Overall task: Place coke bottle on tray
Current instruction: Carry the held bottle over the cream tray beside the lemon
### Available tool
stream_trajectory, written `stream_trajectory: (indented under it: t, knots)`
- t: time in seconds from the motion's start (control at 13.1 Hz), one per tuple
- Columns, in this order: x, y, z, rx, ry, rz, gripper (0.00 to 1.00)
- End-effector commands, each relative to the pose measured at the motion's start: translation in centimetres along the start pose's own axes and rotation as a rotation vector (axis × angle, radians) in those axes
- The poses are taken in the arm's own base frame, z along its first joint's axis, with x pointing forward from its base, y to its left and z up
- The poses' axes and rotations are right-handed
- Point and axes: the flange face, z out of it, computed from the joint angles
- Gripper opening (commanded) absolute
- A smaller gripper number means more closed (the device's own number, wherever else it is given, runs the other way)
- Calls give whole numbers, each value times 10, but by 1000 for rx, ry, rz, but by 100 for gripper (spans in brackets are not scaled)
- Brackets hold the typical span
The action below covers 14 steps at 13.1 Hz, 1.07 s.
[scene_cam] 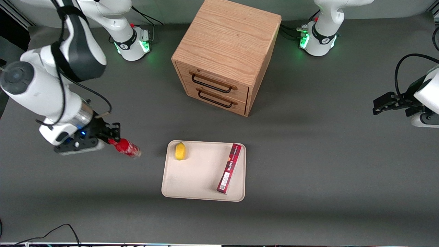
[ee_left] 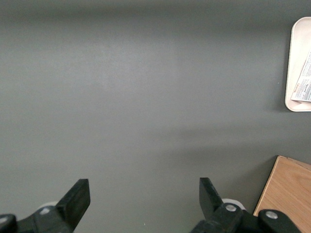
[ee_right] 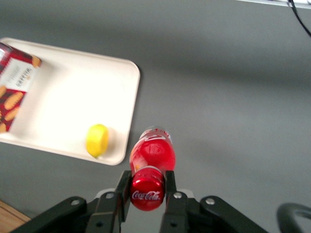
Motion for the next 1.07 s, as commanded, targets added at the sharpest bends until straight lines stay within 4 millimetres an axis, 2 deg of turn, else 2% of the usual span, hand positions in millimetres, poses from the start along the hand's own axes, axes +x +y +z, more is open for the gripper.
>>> stream_trajectory:
  t: [0.0,0.15,0.3,0.53,0.91,0.99]
  knots:
    - [55,-36,12,-20,-2,39,0]
    - [71,-61,35,-36,14,34,0]
    - [84,-78,54,-65,44,48,0]
    - [87,-107,102,-60,57,69,0]
    - [89,-108,153,-57,41,67,0]
    - [89,-109,160,-52,46,66,3]
